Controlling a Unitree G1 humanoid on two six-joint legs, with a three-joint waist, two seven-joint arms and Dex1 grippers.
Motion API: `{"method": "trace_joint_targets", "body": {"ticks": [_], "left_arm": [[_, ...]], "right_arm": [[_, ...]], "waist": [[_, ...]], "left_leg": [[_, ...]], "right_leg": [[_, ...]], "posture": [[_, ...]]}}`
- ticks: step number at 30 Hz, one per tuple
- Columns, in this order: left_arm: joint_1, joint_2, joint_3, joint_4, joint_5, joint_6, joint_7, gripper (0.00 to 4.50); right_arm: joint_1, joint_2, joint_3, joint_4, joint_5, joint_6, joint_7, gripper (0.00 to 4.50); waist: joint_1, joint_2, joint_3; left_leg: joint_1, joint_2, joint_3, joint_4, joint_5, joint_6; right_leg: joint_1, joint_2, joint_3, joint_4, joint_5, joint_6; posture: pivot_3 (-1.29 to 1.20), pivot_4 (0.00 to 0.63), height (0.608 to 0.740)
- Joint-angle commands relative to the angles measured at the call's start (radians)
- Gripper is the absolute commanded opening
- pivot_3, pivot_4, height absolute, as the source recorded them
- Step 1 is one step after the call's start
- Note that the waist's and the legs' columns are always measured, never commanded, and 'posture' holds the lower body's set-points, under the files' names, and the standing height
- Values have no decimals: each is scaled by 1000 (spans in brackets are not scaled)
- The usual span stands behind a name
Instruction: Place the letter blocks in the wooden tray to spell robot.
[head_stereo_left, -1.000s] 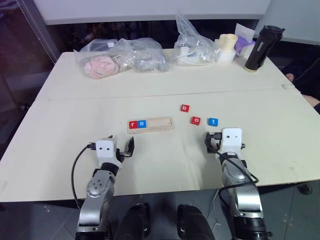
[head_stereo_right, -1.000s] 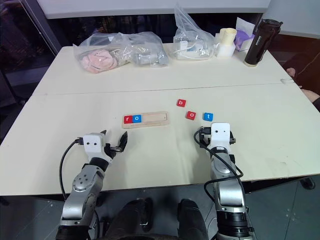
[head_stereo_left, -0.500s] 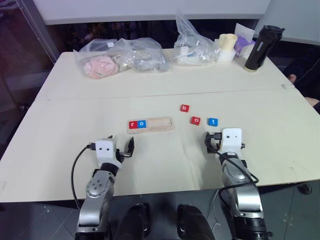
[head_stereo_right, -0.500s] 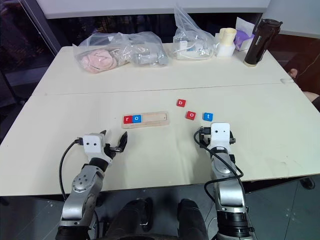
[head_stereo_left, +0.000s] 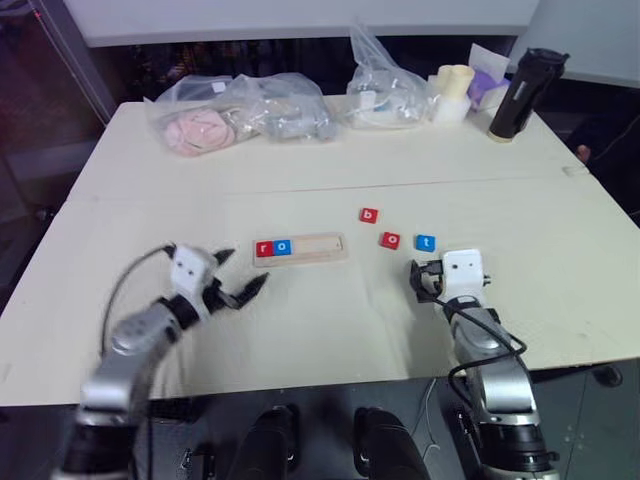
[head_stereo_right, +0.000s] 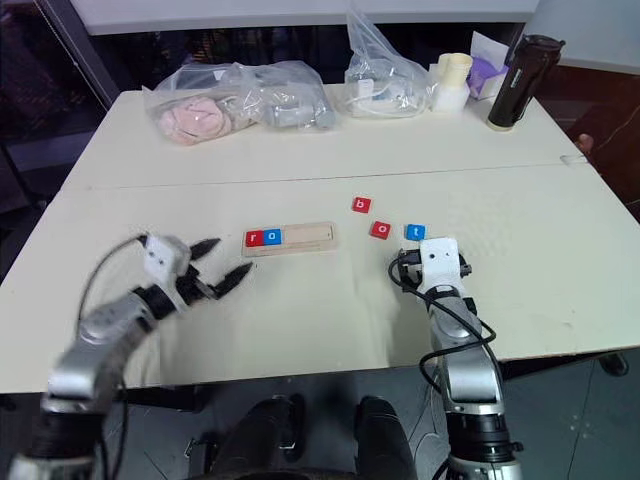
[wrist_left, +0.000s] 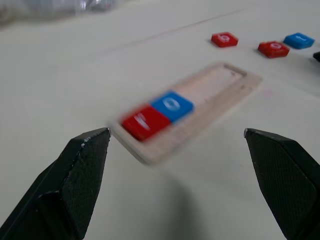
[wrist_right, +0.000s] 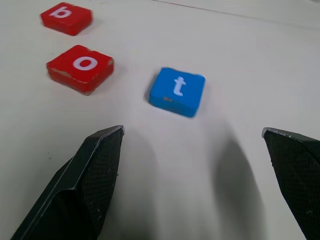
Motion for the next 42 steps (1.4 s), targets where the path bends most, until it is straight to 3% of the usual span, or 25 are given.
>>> {"method": "trace_joint_targets", "body": {"ticks": [1, 5, 8, 12, 17, 24, 42], "left_arm": [[-118, 83, -19, 173, -29, 0, -229, 4500], [-347, 155, -140, 511, 64, -95, -532, 4500], [-521, 132, -214, 775, 158, -248, -666, 4500], [-713, 67, -267, 1064, 271, -418, -715, 4500], [-845, 12, -302, 1277, 379, -545, -718, 4500], [-918, -31, -291, 1381, 460, -616, -657, 4500], [-963, -77, -269, 1426, 541, -616, -594, 4500]], "right_arm": [[-38, -26, -13, -8, 28, 0, 43, 4485], [-56, -47, -26, -12, 41, 6, 64, 4485], [-45, -58, -22, -29, 39, 5, 73, 4485], [3, -60, -1, -99, 25, 17, 78, 4485], [59, -48, 3, -185, 25, 54, 65, 4485], [103, -36, 10, -253, 16, 91, 45, 4485], [127, -26, 19, -294, 12, 110, 13, 4485]], "waist": [[0, 0, 0], [3, -1, 1], [6, -2, 2], [12, -4, 3], [14, -7, 5], [23, -8, 5], [23, -9, 6]], "left_leg": [[0, 0, 0, 0, 0, 0], [-1, -1, 1, -1, 2, 3], [-1, -2, 2, -1, 3, 3], [-2, -3, 2, 1, 3, 4], [-2, -2, 2, 3, 3, 4], [-3, -2, 1, 9, 2, 4], [-4, -2, 1, 11, 2, 5]], "right_leg": [[0, 0, -1, 0, 0, 0], [-2, 2, -2, 2, 0, 1], [-2, 2, -2, 3, 0, 2], [0, 2, -3, 4, 1, 5], [0, 2, -2, 4, 2, 6], [0, 3, -3, 7, 2, 8], [0, 3, -3, 10, 4, 10]], "posture": [[0, 150, 738], [0, 150, 738], [0, 150, 738], [0, 150, 738], [0, 150, 738], [0, 150, 738], [0, 150, 738]]}}
